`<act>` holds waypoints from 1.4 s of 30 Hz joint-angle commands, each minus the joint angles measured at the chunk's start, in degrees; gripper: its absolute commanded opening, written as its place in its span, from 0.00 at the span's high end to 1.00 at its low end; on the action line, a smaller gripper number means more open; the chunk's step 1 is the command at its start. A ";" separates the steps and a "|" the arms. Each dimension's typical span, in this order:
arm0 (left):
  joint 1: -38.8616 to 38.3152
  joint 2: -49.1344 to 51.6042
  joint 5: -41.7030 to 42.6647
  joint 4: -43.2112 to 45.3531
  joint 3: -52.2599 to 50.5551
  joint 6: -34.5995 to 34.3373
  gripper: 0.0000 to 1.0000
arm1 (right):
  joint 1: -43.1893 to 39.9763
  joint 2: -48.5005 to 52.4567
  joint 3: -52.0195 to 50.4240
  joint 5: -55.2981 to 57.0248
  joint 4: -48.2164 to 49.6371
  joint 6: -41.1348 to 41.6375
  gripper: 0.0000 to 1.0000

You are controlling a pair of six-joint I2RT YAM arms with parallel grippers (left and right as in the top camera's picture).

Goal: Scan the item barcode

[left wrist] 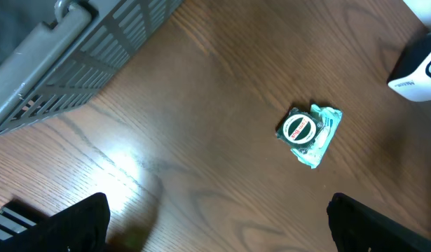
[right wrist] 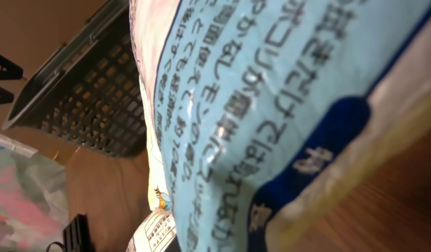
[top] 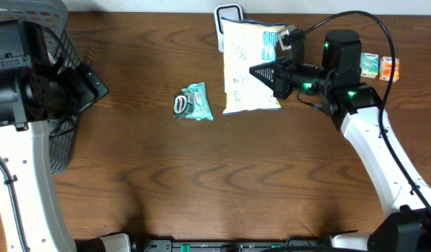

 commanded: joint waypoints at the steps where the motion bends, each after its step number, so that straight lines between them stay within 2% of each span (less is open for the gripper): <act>1: 0.26 -0.09 -0.37 -0.13 0.31 0.52 0.02 | 0.39 -0.72 1.18 -0.39 0.33 -1.01 0.99; 5: 0.26 -0.09 -0.37 -0.13 0.31 0.52 0.02 | 0.39 -0.72 1.16 1.75 -1.09 -1.03 0.99; 9: 0.26 -0.09 -0.37 -0.11 0.31 0.52 0.02 | 1.42 -0.72 1.07 11.89 -5.07 -1.01 0.99; 11: 0.26 -0.09 -0.37 -0.11 0.31 0.52 0.02 | 2.47 -0.72 1.07 22.45 -7.80 -1.01 0.99; 13: 0.26 -0.09 -0.37 -0.13 0.31 0.52 0.02 | 4.50 -0.72 1.07 44.81 -12.35 -0.98 0.99; 15: 0.26 -0.09 -0.37 -0.11 0.31 0.55 0.02 | 6.32 -0.72 1.07 60.39 -14.80 -1.01 0.99; 20: 0.26 -0.09 -0.37 -0.11 0.31 0.52 0.02 | 10.93 -0.52 1.07 91.78 -18.32 -4.81 0.99; 24: 0.26 -0.09 -0.37 -0.11 0.31 0.52 0.02 | 11.58 1.03 1.07 94.44 -20.59 -8.07 0.99; 30: 0.26 -0.09 -0.37 -0.11 0.31 0.52 0.02 | 12.02 9.22 1.07 93.83 -24.39 -8.07 0.99; 35: 0.26 -0.09 -0.37 -0.11 0.31 0.52 0.02 | 16.09 15.87 1.07 90.79 -26.56 -8.02 0.97; 38: 0.26 -0.09 -0.37 -0.13 0.31 0.52 0.03 | 19.91 17.09 1.07 83.30 -26.99 -8.00 0.89; 39: 0.26 -0.09 -0.37 -0.13 0.31 0.52 0.02 | 21.35 17.07 1.09 81.55 -26.91 -7.67 0.78; 41: 0.26 -0.09 -0.37 -0.11 0.31 0.52 0.02 | 24.09 16.63 1.64 80.48 -26.88 -4.76 0.39; 42: 0.26 -0.09 -0.37 -0.11 0.31 0.52 0.02 | 25.11 16.41 2.21 80.30 -27.12 -2.99 0.35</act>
